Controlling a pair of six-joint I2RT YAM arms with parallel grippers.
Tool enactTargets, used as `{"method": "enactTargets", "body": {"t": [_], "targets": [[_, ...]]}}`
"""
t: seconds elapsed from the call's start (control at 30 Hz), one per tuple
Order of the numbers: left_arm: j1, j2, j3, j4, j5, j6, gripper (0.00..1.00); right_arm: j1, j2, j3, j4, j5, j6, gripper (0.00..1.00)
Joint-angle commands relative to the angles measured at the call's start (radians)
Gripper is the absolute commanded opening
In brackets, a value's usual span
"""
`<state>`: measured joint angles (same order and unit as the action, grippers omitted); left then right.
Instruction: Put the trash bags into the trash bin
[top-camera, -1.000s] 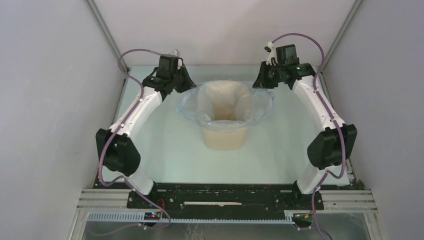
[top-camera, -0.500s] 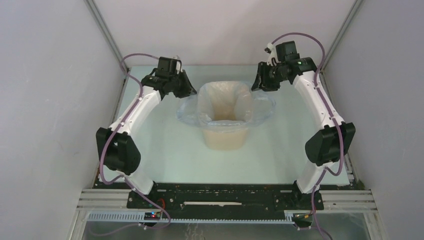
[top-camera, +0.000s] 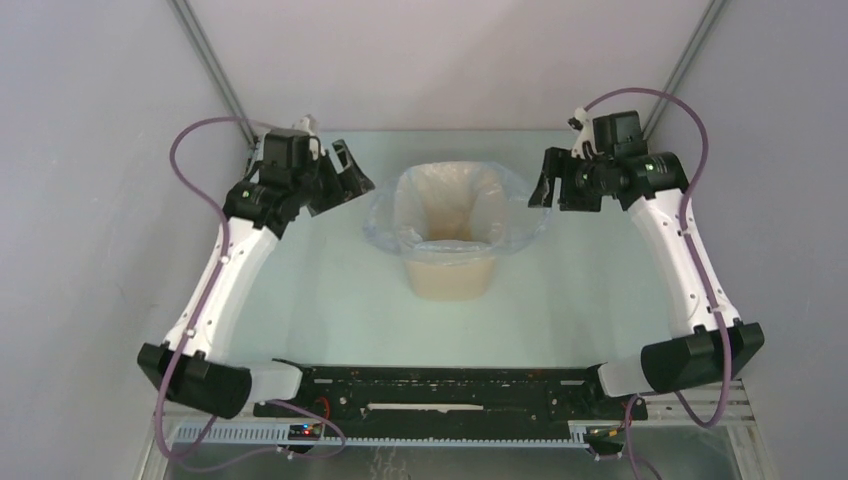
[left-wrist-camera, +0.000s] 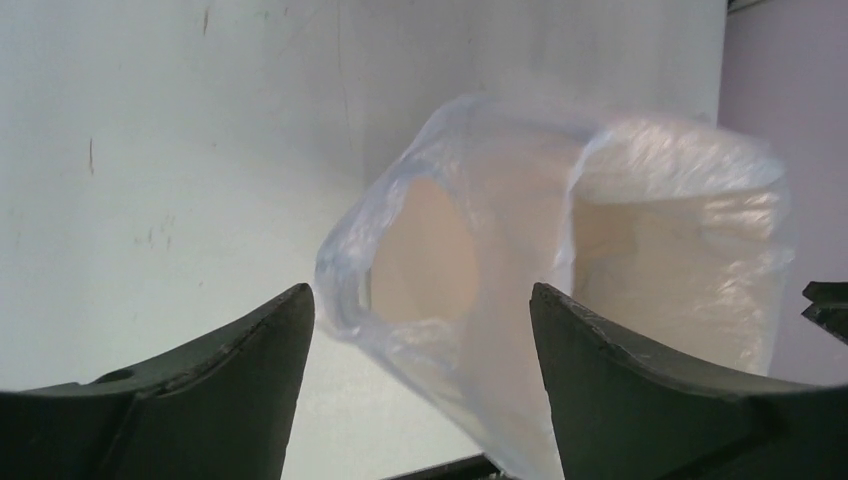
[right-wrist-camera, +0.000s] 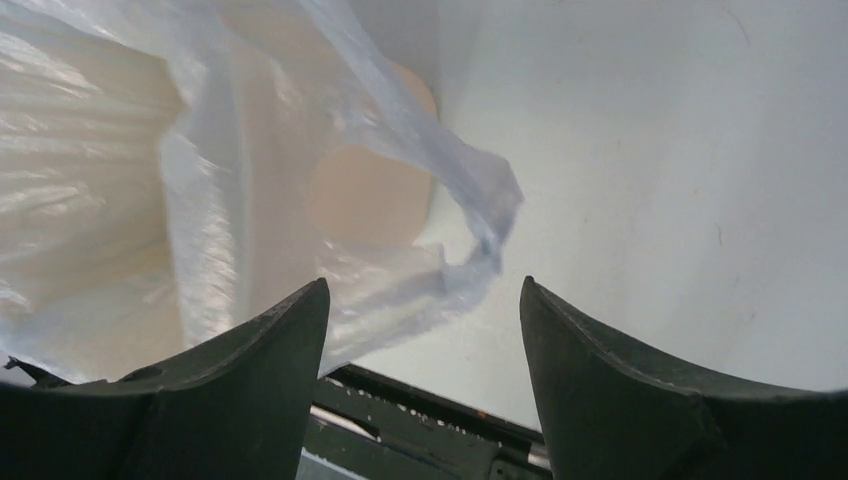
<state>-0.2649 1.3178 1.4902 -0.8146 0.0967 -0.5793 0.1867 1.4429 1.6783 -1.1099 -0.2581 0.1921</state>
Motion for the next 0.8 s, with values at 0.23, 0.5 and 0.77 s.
{"method": "enactTargets", "body": {"t": [0.23, 0.5, 0.77], "targets": [[0.04, -0.026, -0.357, 0.145, 0.056, -0.176, 0.82, -0.041, -0.029, -0.247, 0.175, -0.06, 0.037, 0.71], [0.037, 0.076, -0.502, 0.35, 0.184, -0.277, 0.5, -0.038, 0.076, -0.368, 0.337, -0.222, 0.131, 0.27], [-0.03, 0.22, -0.508, 0.442, 0.234, -0.277, 0.21, 0.007, 0.191, -0.438, 0.444, -0.315, 0.165, 0.24]]}}
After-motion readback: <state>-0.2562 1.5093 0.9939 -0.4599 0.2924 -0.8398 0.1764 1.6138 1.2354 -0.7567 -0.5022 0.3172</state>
